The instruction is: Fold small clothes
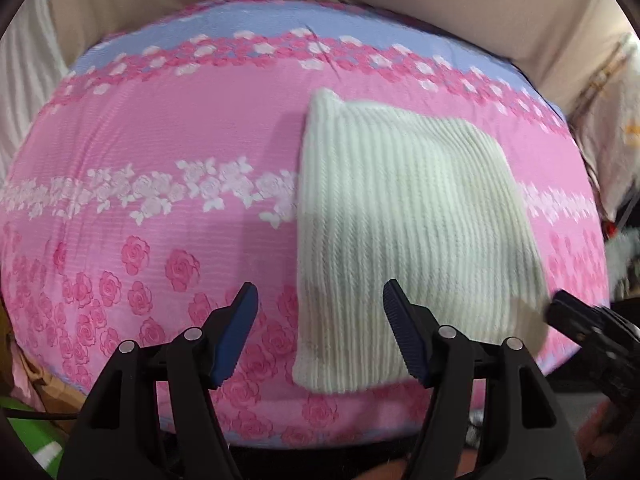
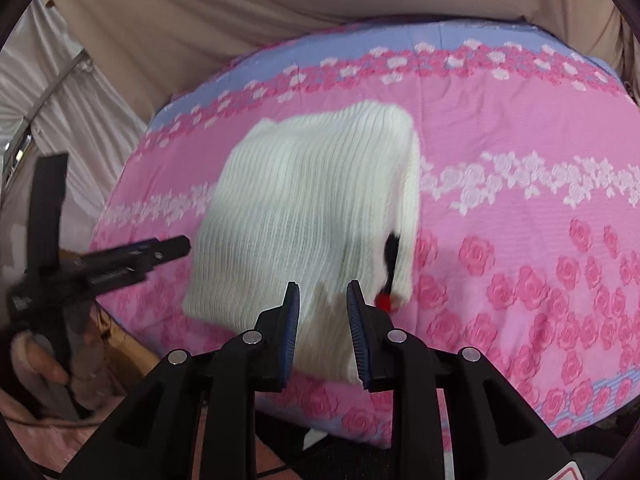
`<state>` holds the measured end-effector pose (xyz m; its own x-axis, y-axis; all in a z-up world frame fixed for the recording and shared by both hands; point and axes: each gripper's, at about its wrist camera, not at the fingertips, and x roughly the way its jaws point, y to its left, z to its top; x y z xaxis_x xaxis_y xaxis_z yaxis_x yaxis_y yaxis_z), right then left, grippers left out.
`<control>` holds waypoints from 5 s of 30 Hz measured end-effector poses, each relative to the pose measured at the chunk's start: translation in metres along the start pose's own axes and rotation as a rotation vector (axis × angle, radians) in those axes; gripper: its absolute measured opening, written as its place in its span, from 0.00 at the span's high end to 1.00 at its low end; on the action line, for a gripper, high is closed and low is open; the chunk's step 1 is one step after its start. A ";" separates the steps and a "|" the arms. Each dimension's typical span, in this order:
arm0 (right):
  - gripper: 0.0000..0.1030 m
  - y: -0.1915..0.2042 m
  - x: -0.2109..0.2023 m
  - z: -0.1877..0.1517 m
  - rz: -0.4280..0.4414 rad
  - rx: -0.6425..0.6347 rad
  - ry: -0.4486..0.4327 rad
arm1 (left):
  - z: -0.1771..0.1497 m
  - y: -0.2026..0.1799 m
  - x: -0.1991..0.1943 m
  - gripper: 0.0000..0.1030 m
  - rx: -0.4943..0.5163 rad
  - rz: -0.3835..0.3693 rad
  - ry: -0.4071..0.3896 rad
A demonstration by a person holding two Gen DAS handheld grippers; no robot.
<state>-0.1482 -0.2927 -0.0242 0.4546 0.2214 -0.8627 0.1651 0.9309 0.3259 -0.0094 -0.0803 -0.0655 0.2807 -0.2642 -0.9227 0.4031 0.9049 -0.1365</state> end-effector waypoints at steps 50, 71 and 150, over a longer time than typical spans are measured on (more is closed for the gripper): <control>0.18 -0.071 0.085 0.005 0.207 0.443 0.086 | 0.020 0.031 0.103 0.10 -0.357 -0.336 0.136; 0.56 -0.085 0.033 0.005 0.167 0.298 0.042 | 0.006 -0.014 0.073 0.42 -0.362 -0.419 0.159; 0.49 0.219 0.200 0.149 0.148 0.017 -0.120 | 0.122 0.291 0.032 0.49 -0.188 -0.200 -0.246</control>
<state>0.1099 -0.0878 -0.0679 0.5759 0.3185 -0.7529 0.1033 0.8852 0.4535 0.2228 0.1339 -0.0913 0.4230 -0.4942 -0.7595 0.3106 0.8665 -0.3907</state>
